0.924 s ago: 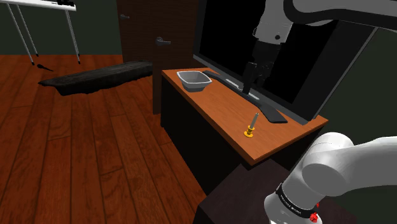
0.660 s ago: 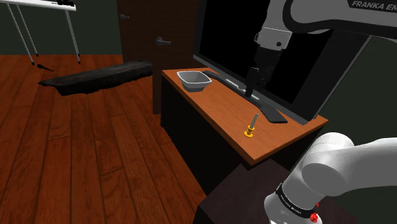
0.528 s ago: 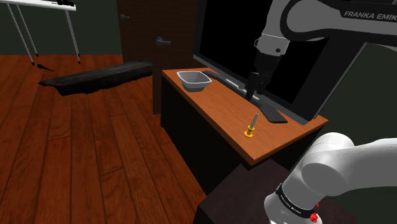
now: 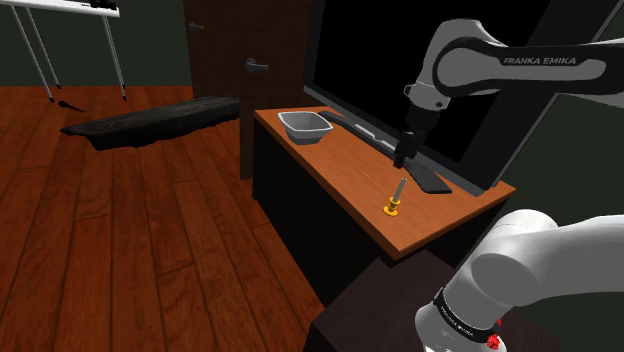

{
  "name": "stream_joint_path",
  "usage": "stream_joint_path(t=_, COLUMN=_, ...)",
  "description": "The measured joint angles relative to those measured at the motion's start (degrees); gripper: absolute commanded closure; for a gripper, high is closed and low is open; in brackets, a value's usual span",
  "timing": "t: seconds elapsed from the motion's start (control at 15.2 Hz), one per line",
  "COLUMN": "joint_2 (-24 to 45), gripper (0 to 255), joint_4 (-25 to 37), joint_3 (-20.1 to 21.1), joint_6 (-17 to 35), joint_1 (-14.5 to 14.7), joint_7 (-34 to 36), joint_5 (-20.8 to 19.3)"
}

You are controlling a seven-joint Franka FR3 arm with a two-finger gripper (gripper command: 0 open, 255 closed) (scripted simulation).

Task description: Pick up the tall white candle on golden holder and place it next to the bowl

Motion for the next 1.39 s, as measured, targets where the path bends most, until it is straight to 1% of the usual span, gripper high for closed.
stream_joint_path(t=0.13, joint_2=1.24, gripper=0, joint_4=-1.48, joint_3=-2.59, joint_6=3.1, joint_1=-0.77, joint_7=-3.0, joint_5=-1.72)
stream_joint_path(t=0.33, joint_2=5.12, gripper=0, joint_4=-2.28, joint_3=-6.79, joint_6=8.31, joint_1=-1.64, joint_7=-7.61, joint_5=-4.02)
stream_joint_path(t=0.66, joint_2=10.87, gripper=0, joint_4=-2.99, joint_3=-12.62, joint_6=15.75, joint_1=-2.41, joint_7=-14.25, joint_5=-6.45)
stream_joint_path(t=1.12, joint_2=14.91, gripper=0, joint_4=-5.79, joint_3=-14.72, joint_6=22.7, joint_1=-2.26, joint_7=-15.32, joint_5=-7.04)
stream_joint_path(t=1.39, joint_2=15.2, gripper=0, joint_4=-6.22, joint_3=-14.86, joint_6=23.44, joint_1=-2.26, joint_7=-15.31, joint_5=-7.11)
